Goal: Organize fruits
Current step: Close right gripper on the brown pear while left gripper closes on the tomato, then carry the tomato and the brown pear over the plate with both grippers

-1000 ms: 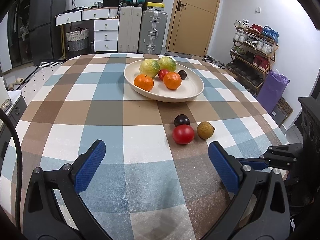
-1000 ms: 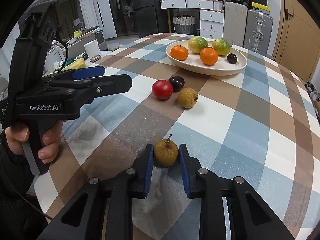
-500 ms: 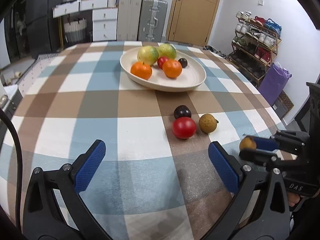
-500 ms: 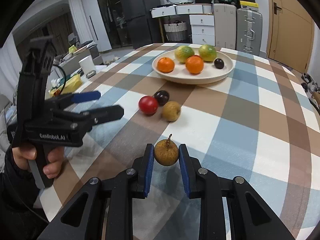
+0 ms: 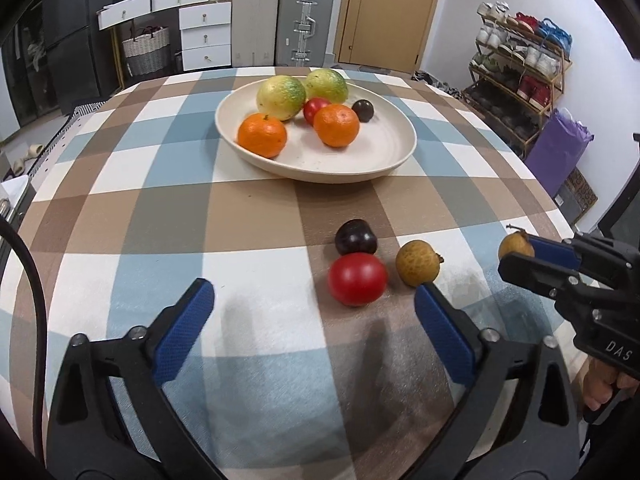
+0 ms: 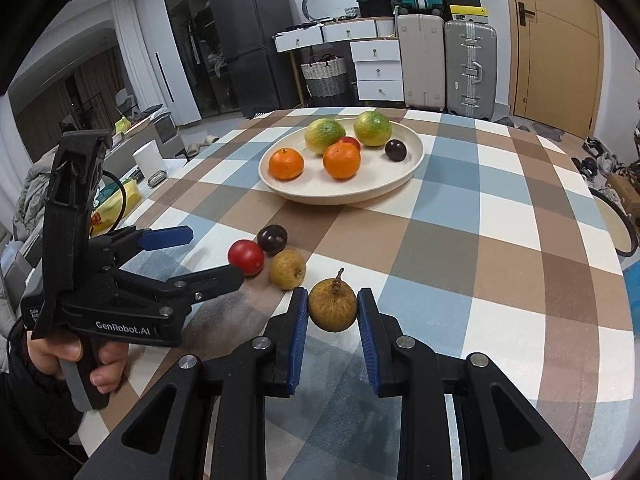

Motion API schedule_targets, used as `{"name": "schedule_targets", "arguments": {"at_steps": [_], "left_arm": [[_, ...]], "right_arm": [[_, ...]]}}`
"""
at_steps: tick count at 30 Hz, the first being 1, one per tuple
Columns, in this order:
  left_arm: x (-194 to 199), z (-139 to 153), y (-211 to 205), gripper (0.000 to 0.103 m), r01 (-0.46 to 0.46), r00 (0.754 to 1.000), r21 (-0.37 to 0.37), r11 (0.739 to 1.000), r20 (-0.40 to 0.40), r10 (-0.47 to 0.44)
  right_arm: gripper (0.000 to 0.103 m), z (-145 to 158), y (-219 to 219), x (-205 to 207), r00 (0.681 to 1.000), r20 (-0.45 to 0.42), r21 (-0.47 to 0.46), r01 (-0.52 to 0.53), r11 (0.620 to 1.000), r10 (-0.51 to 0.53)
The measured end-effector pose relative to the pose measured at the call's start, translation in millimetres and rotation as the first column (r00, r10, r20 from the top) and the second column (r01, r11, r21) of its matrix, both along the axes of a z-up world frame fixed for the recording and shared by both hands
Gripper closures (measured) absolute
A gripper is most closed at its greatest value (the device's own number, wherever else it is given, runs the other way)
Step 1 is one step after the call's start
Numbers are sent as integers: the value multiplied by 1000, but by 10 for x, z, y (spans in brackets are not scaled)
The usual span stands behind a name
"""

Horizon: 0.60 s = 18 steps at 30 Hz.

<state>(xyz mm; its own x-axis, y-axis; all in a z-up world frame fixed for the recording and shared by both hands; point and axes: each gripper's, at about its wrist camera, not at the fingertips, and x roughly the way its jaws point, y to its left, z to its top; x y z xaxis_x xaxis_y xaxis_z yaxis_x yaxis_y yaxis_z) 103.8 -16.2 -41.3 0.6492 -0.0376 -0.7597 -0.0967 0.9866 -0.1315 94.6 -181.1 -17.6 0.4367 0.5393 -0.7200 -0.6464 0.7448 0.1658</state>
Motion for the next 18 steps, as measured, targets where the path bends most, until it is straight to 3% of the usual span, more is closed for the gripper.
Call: {"name": "schedule_targets", "arguments": {"at_steps": [3,5,6,10,18], "left_arm": [[64,-41,-23,30,14,1000,-13,1000,-18,-14],[78,-53,-35,37,23,1000,-15,1000,-20,-23],[73,-50,-40,48,36,999,-27,999,-13,-36],[54,-44,-19,74,75,997,-94,993,6,-75],[-27,86,47,74,85,995,-112,990,57,-79]], "right_arm": [[77,1,-1,45,1000,-3,-1,1,1000,-1],[77,5,1,69,1000,-3,-4,0,1000,0],[77,5,0,74,1000,-2,-5,0,1000,0],[77,9,6,126,1000,0,-9,4,1000,-4],[77,25,39,209,1000,7,-9,6,1000,-6]]}}
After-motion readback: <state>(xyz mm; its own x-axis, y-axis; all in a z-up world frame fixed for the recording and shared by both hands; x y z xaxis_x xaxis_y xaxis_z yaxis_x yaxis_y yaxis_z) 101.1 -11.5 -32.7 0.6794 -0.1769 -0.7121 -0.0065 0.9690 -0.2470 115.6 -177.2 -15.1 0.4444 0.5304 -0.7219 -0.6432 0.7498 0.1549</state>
